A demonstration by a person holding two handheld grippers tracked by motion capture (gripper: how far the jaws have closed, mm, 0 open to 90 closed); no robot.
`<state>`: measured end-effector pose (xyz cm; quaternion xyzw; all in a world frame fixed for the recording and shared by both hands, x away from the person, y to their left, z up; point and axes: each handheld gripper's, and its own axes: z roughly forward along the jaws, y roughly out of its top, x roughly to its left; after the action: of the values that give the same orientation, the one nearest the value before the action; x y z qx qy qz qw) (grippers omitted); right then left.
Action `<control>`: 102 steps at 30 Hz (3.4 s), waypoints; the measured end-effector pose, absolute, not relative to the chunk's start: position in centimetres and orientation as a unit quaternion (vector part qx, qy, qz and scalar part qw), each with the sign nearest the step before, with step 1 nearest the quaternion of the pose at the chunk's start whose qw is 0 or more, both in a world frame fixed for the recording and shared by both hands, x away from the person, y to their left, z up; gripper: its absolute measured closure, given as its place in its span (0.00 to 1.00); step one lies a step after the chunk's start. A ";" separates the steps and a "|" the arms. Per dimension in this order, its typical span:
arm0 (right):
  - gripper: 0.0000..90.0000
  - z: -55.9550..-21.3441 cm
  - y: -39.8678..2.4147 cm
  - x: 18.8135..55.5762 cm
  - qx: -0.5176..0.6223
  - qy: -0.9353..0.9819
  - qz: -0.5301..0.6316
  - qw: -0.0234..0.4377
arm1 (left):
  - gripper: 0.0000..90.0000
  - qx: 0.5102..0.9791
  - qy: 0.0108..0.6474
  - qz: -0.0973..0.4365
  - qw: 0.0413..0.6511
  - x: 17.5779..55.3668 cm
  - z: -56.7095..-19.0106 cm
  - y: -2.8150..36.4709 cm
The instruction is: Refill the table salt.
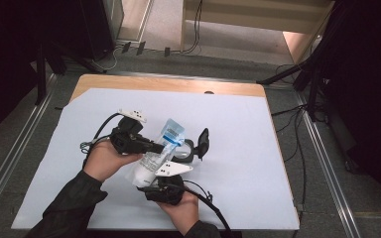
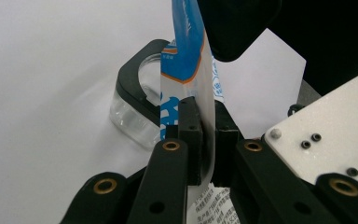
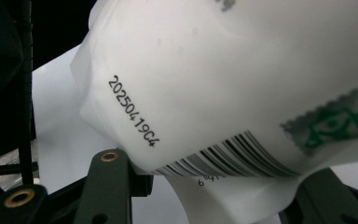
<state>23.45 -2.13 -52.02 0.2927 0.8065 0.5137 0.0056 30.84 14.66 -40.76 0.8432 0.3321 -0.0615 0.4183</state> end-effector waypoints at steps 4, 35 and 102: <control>0.61 -52.2 -2.2 23.3 0.292 0.807 0.513 0.009 | 0.95 0.844 0.328 -0.067 0.419 30.6 -40.9 14.9; 0.59 -52.2 -1.8 23.6 0.287 0.817 0.500 0.003 | 1.00 0.861 0.338 -0.057 0.375 31.1 -39.9 13.3; 0.62 -51.4 -1.5 23.6 0.282 0.805 0.522 -0.026 | 1.00 0.862 0.340 -0.081 0.368 31.9 -40.4 13.3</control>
<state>23.65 -1.49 -51.42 0.2823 0.8046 0.5218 -0.0264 31.90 13.31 -40.40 0.8617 0.3395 -0.0808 0.3684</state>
